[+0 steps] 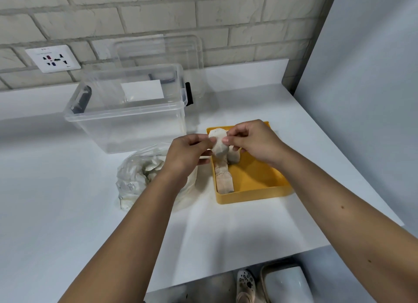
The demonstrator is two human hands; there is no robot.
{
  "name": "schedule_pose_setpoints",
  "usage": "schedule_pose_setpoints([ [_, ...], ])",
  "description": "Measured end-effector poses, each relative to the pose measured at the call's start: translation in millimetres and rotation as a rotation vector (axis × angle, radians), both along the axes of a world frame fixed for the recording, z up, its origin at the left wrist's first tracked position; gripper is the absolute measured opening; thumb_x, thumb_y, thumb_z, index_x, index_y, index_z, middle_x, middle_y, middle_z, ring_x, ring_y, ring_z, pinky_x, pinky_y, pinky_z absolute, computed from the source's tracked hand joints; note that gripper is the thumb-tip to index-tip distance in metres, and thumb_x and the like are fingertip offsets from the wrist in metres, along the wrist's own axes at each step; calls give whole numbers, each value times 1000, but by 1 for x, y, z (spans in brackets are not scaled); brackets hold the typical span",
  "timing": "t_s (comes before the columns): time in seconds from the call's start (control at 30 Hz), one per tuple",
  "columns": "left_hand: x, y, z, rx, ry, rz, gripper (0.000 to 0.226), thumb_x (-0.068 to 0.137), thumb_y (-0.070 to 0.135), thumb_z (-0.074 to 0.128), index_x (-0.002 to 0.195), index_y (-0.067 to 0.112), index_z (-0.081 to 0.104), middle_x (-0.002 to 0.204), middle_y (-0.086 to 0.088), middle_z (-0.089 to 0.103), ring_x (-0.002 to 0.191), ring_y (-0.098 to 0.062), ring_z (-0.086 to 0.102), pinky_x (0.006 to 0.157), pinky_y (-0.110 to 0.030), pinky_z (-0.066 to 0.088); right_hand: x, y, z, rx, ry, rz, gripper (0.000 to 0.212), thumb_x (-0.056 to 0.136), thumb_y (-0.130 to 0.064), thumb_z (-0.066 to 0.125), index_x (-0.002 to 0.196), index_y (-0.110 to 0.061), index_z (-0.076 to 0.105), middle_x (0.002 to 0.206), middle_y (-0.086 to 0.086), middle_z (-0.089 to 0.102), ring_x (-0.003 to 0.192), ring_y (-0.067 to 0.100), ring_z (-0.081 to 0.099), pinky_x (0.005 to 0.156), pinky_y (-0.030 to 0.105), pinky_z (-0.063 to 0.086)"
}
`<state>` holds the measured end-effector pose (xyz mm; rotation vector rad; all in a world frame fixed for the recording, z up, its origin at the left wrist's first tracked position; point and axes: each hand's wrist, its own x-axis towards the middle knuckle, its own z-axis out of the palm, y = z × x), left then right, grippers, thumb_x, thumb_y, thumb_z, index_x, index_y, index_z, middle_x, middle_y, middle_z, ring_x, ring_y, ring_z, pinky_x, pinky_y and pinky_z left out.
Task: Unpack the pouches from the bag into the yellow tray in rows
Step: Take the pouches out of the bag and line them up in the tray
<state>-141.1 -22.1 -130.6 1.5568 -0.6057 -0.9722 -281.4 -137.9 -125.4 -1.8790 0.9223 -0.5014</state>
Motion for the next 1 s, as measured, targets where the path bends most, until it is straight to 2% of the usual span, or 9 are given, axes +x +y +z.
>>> schedule_pose_setpoints([
  [0.13, 5, 7, 0, -1, -34, 43, 8, 92, 15, 69, 87, 17, 75, 84, 0, 70, 72, -12, 65, 68, -26, 59, -10, -22, -20, -97, 110, -155, 16, 86, -25, 73, 96, -12, 73, 85, -3, 68, 75, 11, 63, 72, 24, 52],
  [0.3, 13, 16, -3, 24, -49, 84, 6, 91, 18, 70, 90, 16, 75, 87, -1, 70, 78, -15, 66, 74, -31, 60, -13, -30, -60, 42, 312, -123, 18, 87, -26, 72, 87, -8, 73, 74, 10, 71, 64, 17, 61, 70, 32, 51],
  [0.4, 18, 21, -2, 30, -78, 109, 6, 91, 18, 70, 91, 16, 75, 86, 0, 71, 78, -15, 67, 73, -29, 60, -9, -29, -67, 78, 313, -130, 15, 87, -26, 72, 82, -11, 72, 67, 7, 68, 58, 14, 58, 62, 27, 47],
  [0.5, 23, 26, 1, 16, -96, 122, 6, 90, 17, 71, 92, 15, 76, 83, 2, 71, 76, -13, 66, 68, -25, 59, -5, -28, -71, 58, 313, -154, 13, 86, -25, 73, 84, -12, 71, 70, 6, 69, 60, 14, 60, 70, 33, 53],
  [0.6, 35, 36, 4, 16, -156, 145, 9, 89, 19, 72, 95, 15, 77, 86, 0, 73, 79, -14, 68, 73, -29, 60, -6, -28, -73, 35, 320, -170, 16, 83, -27, 76, 86, -13, 70, 77, 5, 71, 67, 16, 63, 78, 37, 56],
  [0.7, 57, 52, 9, 14, -200, 204, 8, 89, 16, 71, 95, 12, 76, 89, -6, 73, 81, -17, 69, 75, -30, 59, -6, -22, -61, -116, 315, -216, 24, 80, -31, 78, 95, -17, 66, 89, -3, 67, 85, 15, 63, 78, 31, 52],
  [0.77, 71, 63, 11, 11, -227, 229, 8, 90, 10, 69, 94, 9, 75, 87, -9, 73, 78, -19, 69, 79, -32, 59, 4, -9, -44, -250, 199, -221, 21, 82, -31, 77, 97, -20, 67, 89, -9, 65, 84, 9, 60, 76, 25, 49],
  [0.9, 84, 78, 1, 67, -270, 206, 9, 91, 7, 66, 91, 9, 75, 85, -10, 75, 78, -21, 71, 82, -34, 59, 44, 44, -13, -196, -118, 11, 7, 83, -24, 76, 90, -24, 74, 81, -15, 69, 60, 3, 50, 66, 21, 46],
  [1.0, 82, 82, -12, 127, -358, 130, 6, 90, 13, 69, 91, 15, 76, 83, -5, 77, 81, -19, 74, 84, -31, 58, 69, 74, -10, -212, -94, 297, 8, 85, -21, 73, 93, -20, 76, 80, -18, 68, 55, -2, 48, 60, 11, 38],
])
